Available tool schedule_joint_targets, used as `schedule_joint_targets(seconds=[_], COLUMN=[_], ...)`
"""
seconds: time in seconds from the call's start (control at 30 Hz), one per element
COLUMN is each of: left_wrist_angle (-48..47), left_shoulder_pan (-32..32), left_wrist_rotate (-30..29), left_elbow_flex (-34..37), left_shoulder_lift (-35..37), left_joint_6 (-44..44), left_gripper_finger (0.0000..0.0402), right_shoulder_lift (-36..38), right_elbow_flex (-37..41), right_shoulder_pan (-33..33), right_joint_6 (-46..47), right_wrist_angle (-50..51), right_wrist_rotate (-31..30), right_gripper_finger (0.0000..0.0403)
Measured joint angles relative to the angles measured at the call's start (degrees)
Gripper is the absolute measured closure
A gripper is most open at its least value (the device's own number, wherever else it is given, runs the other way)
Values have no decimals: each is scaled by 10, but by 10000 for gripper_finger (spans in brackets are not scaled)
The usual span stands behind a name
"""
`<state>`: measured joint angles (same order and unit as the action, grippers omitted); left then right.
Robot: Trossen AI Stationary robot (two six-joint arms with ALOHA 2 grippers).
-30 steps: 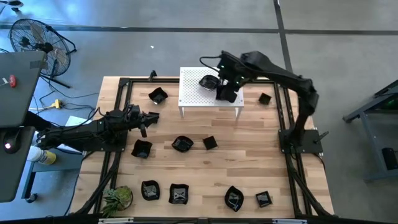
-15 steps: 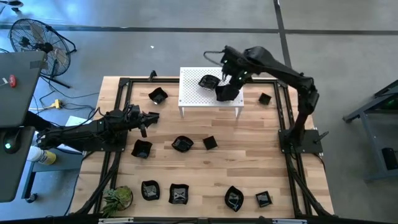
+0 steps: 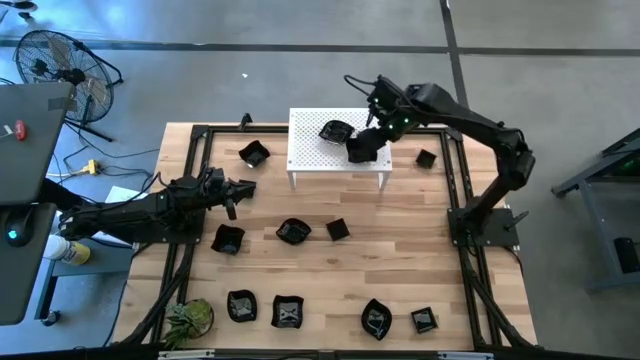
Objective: Pick & Place Mini shaped plates
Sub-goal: Put the black distorted square plate on the shelf
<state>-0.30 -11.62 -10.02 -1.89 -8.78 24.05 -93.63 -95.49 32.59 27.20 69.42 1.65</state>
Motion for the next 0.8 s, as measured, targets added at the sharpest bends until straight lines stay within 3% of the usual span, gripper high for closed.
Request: schedule_joint_targets(seconds=[0.27,0.47,0.8], left_wrist_angle=[0,0,0], left_shoulder_pan=[0,0,0], left_wrist_rotate=[-2,-2,-2], left_elbow_flex=[0,0,0], left_shoulder_lift=[0,0,0], left_joint_6=[0,2,2], left_gripper_finger=[401,401,401], right_shoulder_lift=[24,24,25], right_elbow_flex=[113,132,131], right_shoulder_pan=[4,4,13], right_joint_6=[48,44,31], right_wrist_angle=[-87,-113,-118], right_wrist_rotate=[23,27,24], right_gripper_finger=[280,310,397])
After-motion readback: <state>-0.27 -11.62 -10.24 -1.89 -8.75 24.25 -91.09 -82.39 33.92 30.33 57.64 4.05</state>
